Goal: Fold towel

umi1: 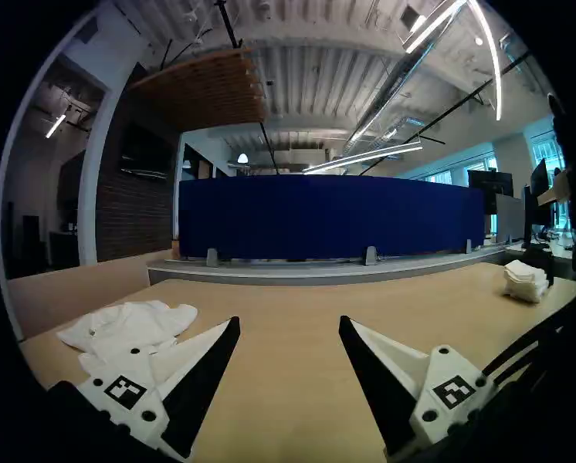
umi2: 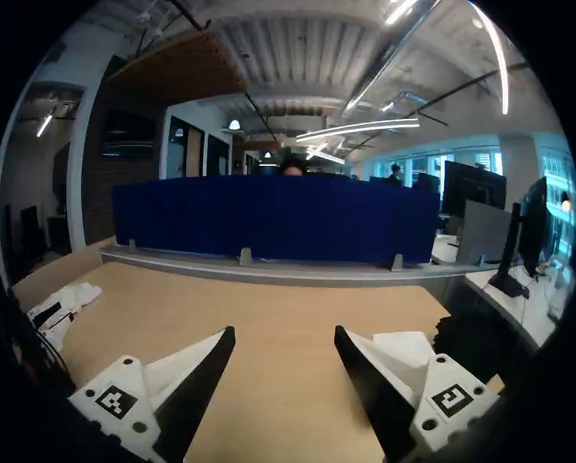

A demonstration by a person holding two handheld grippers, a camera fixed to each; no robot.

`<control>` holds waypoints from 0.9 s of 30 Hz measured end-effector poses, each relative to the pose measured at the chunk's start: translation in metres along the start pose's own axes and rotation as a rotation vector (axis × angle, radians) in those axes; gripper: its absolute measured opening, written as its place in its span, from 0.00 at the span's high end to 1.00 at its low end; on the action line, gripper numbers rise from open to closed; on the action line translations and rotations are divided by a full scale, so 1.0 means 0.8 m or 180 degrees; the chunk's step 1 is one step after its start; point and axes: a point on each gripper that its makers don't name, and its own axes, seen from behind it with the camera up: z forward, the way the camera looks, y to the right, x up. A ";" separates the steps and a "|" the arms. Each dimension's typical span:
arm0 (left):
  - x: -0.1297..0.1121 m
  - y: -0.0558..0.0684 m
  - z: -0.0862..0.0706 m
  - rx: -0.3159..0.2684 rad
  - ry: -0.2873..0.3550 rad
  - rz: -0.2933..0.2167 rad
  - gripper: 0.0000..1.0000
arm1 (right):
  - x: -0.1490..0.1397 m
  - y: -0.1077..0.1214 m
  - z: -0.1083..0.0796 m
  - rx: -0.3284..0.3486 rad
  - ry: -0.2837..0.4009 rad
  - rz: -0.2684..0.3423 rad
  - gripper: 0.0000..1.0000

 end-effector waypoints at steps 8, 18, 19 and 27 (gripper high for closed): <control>0.001 0.000 0.000 0.0003 -0.0003 0.0002 0.05 | 0.027 0.020 -0.014 -0.0033 0.0177 0.0110 0.00; 0.001 0.000 0.001 0.0003 -0.0004 0.0004 0.05 | 0.046 0.060 -0.035 -0.0118 0.0383 0.0166 0.00; 0.001 0.000 0.001 0.0003 -0.0004 0.0004 0.05 | 0.047 0.063 -0.036 -0.0127 0.0413 0.0161 0.00; 0.002 0.000 -0.001 0.0003 -0.0004 0.0004 0.04 | 0.040 0.078 -0.036 -0.0117 0.0608 0.0201 0.00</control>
